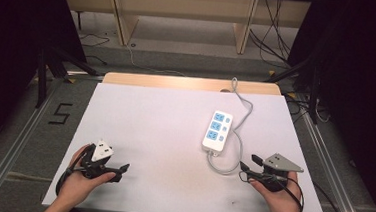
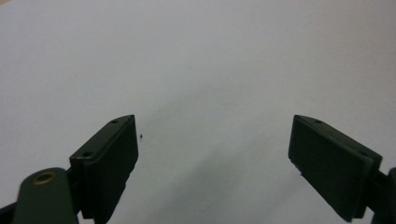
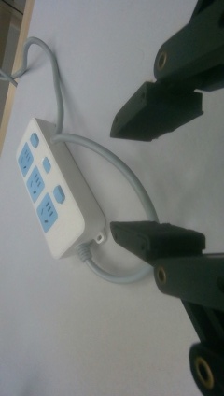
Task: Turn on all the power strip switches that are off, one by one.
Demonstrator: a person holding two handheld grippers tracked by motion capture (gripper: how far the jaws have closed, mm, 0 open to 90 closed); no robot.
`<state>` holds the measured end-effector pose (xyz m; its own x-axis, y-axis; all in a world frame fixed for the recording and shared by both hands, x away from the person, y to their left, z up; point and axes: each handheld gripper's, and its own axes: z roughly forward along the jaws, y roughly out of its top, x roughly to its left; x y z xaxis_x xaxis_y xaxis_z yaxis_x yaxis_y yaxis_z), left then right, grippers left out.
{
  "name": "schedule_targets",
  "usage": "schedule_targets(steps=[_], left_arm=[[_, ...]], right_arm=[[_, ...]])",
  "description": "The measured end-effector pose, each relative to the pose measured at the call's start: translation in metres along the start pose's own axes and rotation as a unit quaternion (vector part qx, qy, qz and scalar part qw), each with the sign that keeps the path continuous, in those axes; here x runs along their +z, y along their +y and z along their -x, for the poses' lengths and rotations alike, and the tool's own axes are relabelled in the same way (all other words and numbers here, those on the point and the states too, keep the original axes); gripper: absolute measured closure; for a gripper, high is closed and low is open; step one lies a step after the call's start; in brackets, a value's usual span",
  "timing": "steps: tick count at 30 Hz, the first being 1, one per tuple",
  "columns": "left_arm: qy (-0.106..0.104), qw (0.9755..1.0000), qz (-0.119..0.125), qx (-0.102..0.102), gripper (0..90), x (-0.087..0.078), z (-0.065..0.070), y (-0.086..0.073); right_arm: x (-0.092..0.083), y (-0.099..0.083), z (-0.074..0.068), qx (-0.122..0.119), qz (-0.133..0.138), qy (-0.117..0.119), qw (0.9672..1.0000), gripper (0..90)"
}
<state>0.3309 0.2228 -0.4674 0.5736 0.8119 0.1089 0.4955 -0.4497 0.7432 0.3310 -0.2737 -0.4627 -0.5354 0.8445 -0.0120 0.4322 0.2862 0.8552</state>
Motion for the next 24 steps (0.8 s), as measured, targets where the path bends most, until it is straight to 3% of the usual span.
schedule_targets(steps=[6, 14, 24], left_arm=[[-0.001, 1.0000, 0.002, -0.001, 15.9, 0.002, 0.002, 0.001], [-0.002, 1.0000, -0.002, -0.003, 16.0, 0.004, 0.002, 0.000], [-0.001, 1.0000, -0.001, -0.003, 16.0, 0.004, 0.002, 0.000]], right_arm=[[-0.004, 0.010, -0.005, -0.012, -0.016, 0.008, 0.9998, 63.4], [0.001, 0.021, -0.006, -0.032, -0.047, 0.011, 0.9983, 89.9], [0.012, 0.038, -0.005, -0.033, -0.061, 0.008, 0.9975, 90.0]])
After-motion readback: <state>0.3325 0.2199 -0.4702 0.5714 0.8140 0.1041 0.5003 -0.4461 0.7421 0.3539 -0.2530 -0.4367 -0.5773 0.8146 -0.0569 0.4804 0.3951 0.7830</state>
